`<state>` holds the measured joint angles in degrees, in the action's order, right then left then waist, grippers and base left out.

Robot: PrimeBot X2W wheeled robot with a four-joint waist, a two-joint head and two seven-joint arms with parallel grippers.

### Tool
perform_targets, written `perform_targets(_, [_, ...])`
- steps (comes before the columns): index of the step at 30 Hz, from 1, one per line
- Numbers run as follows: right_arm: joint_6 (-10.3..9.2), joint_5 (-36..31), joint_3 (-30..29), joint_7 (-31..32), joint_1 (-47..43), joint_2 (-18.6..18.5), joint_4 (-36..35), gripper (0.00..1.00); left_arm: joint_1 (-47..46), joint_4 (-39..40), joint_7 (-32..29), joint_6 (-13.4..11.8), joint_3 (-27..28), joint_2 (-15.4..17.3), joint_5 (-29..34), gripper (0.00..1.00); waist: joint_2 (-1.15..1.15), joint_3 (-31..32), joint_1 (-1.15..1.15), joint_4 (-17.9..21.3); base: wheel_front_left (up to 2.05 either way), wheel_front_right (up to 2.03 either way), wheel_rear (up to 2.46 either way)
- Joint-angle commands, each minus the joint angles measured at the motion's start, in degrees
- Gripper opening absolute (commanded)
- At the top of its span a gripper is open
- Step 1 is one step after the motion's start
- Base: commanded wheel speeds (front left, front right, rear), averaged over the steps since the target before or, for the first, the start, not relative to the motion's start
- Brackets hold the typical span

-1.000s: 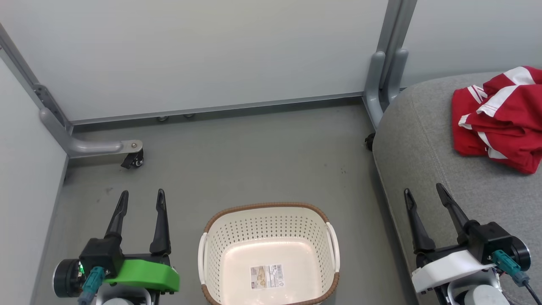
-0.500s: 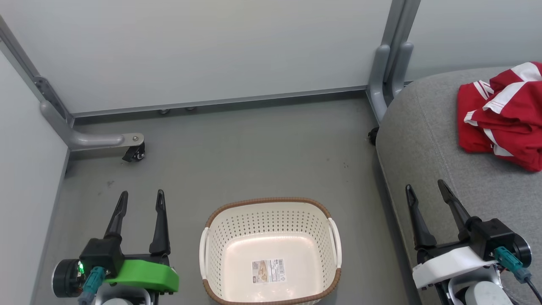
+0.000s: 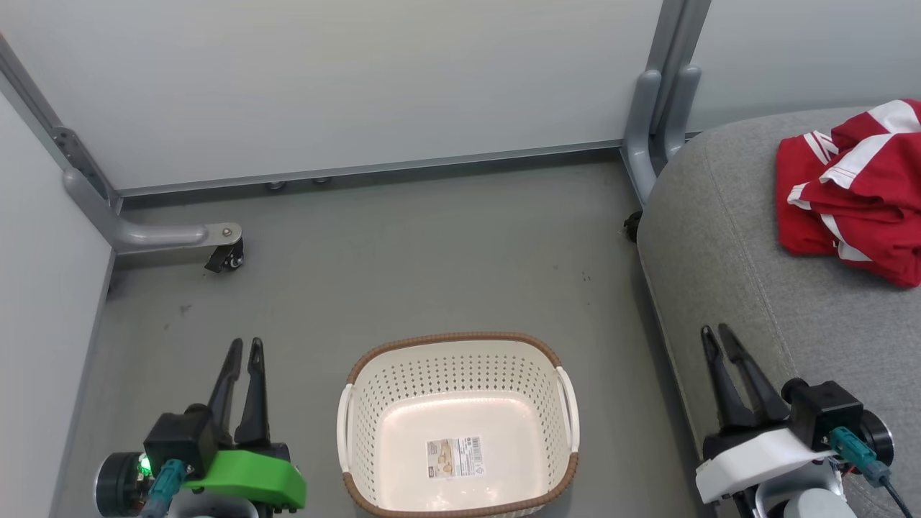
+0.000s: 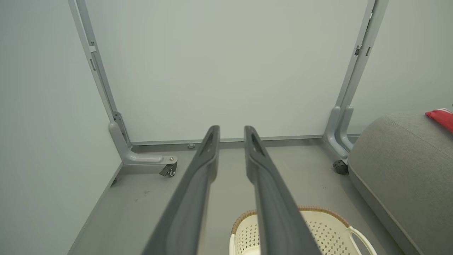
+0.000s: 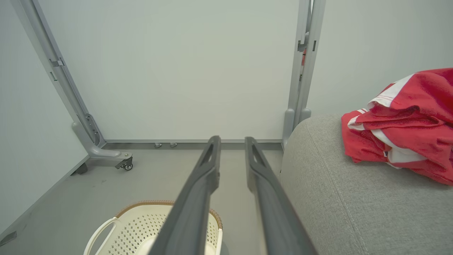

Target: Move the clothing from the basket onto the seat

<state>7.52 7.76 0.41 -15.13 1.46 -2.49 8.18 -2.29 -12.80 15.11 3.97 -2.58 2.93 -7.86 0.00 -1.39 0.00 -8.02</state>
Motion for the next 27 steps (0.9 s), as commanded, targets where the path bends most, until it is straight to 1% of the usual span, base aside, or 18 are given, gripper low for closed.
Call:
perform_targets(1, [0.0, 0.1, 0.0, 0.1, -0.2, 0.1, 0.4, 0.0, 0.1, -0.5, 0.0, 0.0, 0.0, 0.0, -0.1, 0.0, 0.0, 0.0, 0.0, 0.0, 0.0, 0.0, 0.0])
perform_targets(13, [-0.01, 13.6, -1.1, 3.5, 0.7, 0.0, 1.3, 0.0, -0.7, -0.7, -3.6, 0.6, 1.6, 0.0, -13.5, 0.0, 0.0, 0.1, 0.0, 0.8, 0.0, 0.0, 0.0])
perform_targets(27, [-0.01, 27.1, -2.3, 7.0, 1.6, -0.1, 2.1, 0.0, -1.5, -0.6, -7.0, 1.2, 3.0, 0.0, -27.0, 0.0, 0.0, 0.2, 0.0, 1.6, 0.0, 0.0, 0.0])
